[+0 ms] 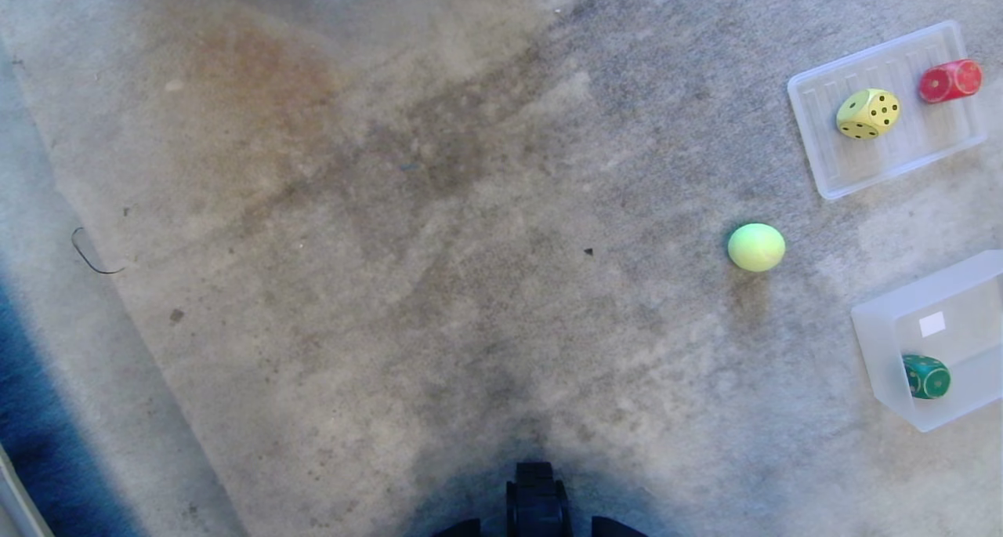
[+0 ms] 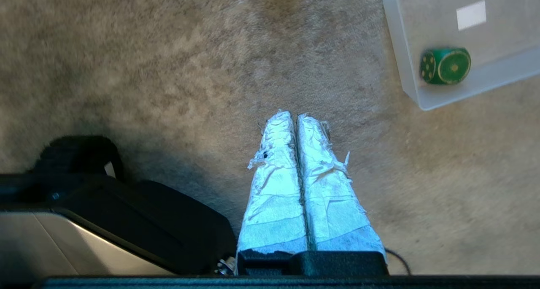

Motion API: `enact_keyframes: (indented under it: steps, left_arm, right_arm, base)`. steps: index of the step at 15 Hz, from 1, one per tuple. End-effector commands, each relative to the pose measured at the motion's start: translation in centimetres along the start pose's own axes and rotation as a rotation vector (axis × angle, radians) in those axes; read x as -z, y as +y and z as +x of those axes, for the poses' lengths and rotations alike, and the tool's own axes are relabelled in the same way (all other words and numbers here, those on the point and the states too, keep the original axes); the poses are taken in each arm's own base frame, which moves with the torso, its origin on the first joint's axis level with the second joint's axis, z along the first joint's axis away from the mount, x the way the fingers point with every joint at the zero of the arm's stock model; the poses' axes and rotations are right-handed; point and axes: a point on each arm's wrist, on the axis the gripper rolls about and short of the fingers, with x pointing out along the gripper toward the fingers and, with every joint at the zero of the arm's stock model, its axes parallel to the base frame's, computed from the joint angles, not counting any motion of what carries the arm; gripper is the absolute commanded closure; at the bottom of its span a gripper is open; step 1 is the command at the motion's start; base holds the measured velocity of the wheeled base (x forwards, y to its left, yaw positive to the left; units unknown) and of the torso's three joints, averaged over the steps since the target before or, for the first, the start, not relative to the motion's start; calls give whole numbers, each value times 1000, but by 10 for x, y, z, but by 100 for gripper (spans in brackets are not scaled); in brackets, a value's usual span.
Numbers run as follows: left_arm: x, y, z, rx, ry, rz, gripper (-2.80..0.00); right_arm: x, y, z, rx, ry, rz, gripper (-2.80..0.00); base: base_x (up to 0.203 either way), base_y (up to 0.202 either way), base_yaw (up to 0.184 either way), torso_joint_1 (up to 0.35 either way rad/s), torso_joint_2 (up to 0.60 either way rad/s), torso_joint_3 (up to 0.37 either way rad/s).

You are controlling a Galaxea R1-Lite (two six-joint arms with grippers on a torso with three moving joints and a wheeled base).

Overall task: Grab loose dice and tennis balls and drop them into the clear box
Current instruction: Pick up the ball on the floor

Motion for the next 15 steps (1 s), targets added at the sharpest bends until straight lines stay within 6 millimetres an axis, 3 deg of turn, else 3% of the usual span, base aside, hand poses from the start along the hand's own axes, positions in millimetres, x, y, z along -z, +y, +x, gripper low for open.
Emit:
enact_keyframes:
  steps: [1,4,6,8,12,15]
  left_arm:
    - [0,0,0,-1,0,-13,0]
    - [0,0,0,-1,0,-14,0]
    - [0,0,0,-1,0,-14,0]
    - [0,0,0,-1,0,-14,0]
    - [0,0,0,-1,0,-14,0]
    - [0,0,0,-1,0,-14,0]
  right_arm:
    - [1,0,0,-12,0,-100,0]
    - [-4,0,-1,-4,-13,-62,0]
    - [-21,0,0,7,3,-40,0]
    - [-52,-1,14,18,93,17,0]
    - [-103,-1,87,49,241,131,0]
    - [-110,-1,154,57,266,169,0]
  base:
    - [0,0,0,0,0,0]
    - [0,0,0,0,0,0]
    - [0,0,0,0,0,0]
    - [0,0,0,0,0,0]
    - [0,0,0,0,0,0]
    - [0,0,0,0,0,0]
